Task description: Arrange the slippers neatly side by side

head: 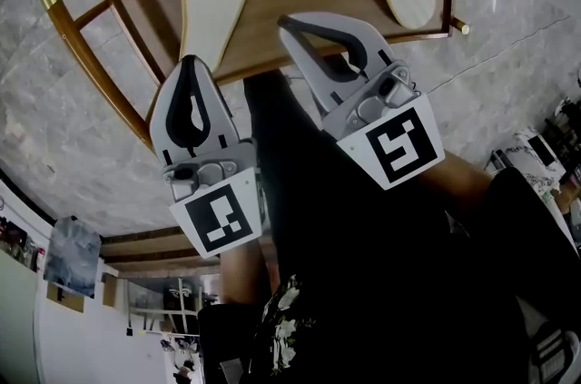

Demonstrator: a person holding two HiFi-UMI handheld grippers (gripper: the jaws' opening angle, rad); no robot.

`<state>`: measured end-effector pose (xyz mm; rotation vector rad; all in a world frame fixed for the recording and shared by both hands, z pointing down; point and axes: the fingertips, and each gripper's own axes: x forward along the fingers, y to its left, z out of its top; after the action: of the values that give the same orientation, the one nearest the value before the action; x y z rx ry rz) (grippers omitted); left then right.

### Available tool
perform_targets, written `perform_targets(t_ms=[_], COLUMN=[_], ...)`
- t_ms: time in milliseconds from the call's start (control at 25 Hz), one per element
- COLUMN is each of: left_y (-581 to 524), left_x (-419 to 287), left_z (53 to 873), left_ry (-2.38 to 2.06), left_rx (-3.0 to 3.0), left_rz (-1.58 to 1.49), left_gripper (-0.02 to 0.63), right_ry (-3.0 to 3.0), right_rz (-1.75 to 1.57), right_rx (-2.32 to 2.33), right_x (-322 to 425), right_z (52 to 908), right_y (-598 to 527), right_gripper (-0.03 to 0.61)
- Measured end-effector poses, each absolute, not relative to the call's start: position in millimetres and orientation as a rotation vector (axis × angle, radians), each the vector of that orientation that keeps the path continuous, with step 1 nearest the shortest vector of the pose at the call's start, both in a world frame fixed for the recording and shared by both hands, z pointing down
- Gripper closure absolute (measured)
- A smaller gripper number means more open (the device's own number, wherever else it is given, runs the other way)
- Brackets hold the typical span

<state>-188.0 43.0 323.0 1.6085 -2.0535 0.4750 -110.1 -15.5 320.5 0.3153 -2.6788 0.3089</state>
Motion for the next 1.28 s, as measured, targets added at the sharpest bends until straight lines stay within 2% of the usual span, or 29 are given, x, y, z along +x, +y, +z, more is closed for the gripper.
perform_targets(t_ms=[320,960,1040,1280], left_y=[45,67,67,73], left_x=[-201,-213,-213,-217], left_z=[338,414,423,447], left_ry=[-2.086,-1.908,-1.877,-1.809], left_rx=[1.568,1.478,1.486,1.474], left_rz=[0.423,0.518,0.559,0.608], left_gripper=[0.612,0.607,0.527,0.483], right_ry=[-2.655,-2.597,-2.594,-2.593], right_rz=[0.287,0.341,0.350,0.383], right_rx=[0.283,0.303,0.308,0.291], right_x=[-118,-133,-135,-143], right_z=[333,366,368,370], right_y=[-16,-18,-18,-12], right_gripper=[0.580,0.580,0.580,0.580])
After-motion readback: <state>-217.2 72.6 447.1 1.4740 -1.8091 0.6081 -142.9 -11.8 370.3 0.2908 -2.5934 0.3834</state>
